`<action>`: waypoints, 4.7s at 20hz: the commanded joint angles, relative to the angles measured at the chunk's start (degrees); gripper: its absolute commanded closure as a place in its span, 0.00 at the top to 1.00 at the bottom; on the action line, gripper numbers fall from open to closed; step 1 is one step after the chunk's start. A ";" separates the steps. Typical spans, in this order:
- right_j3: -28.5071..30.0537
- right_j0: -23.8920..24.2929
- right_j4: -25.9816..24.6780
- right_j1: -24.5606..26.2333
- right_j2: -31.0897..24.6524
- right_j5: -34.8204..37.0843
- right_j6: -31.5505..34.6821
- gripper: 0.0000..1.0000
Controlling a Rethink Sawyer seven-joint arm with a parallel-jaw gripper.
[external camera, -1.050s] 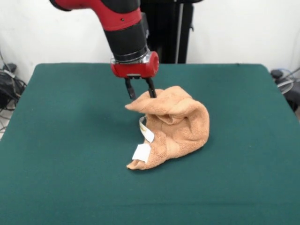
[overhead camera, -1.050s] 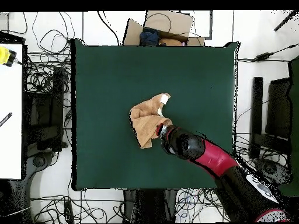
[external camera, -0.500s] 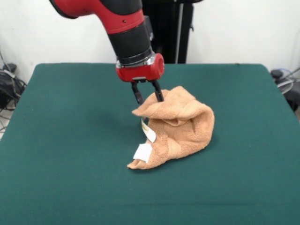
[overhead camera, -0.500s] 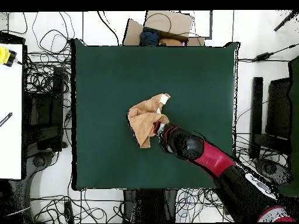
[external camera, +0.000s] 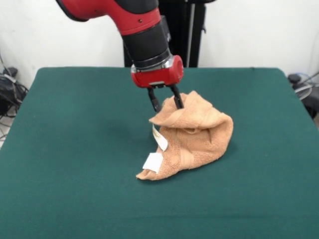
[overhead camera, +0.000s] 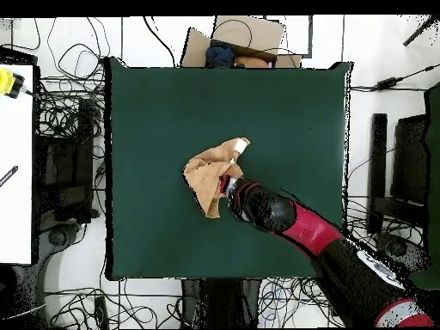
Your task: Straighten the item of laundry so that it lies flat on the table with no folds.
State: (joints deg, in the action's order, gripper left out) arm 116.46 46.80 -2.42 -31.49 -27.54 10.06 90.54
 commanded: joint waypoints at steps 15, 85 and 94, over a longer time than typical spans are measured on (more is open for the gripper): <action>1.95 -2.52 -2.40 1.57 -4.01 -5.87 8.93 1.00; -8.09 -13.99 -2.73 -3.11 6.75 -2.98 5.69 1.00; -6.06 -14.31 -0.40 -3.06 8.57 1.50 7.28 1.00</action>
State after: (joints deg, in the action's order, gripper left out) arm 111.43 34.47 -3.56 -35.01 -23.25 3.98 90.54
